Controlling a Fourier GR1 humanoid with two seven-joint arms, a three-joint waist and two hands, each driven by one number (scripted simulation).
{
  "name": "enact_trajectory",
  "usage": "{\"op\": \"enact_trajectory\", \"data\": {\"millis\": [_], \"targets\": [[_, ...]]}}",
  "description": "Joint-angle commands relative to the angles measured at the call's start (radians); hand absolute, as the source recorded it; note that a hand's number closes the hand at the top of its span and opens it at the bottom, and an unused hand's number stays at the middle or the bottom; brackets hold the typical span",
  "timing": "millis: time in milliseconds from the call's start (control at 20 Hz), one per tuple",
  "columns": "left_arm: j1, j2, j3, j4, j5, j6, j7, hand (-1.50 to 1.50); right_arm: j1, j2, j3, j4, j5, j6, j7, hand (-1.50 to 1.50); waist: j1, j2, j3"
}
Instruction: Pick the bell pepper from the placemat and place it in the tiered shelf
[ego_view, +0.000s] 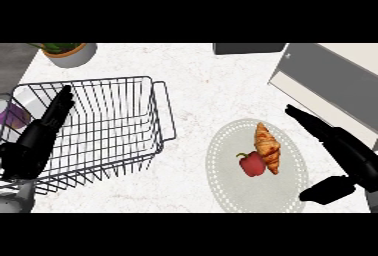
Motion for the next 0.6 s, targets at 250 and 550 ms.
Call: {"op": "enact_trajectory", "data": {"millis": [250, 550], "targets": [[-0.058, -0.186, -0.107, 0.031, -0.034, 0.041, 0.034, 0.0, 0.132, 0.037, 0.065, -0.21, 0.103, -0.053, 0.143, -1.5, -0.001, 0.019, -0.021], [-0.074, -0.211, -0.069, 0.108, -0.036, 0.009, -0.021, 0.0, 0.119, 0.11, 0.121, -0.225, 0.185, -0.09, 0.225, -1.5, 0.019, 0.024, -0.021]]}}
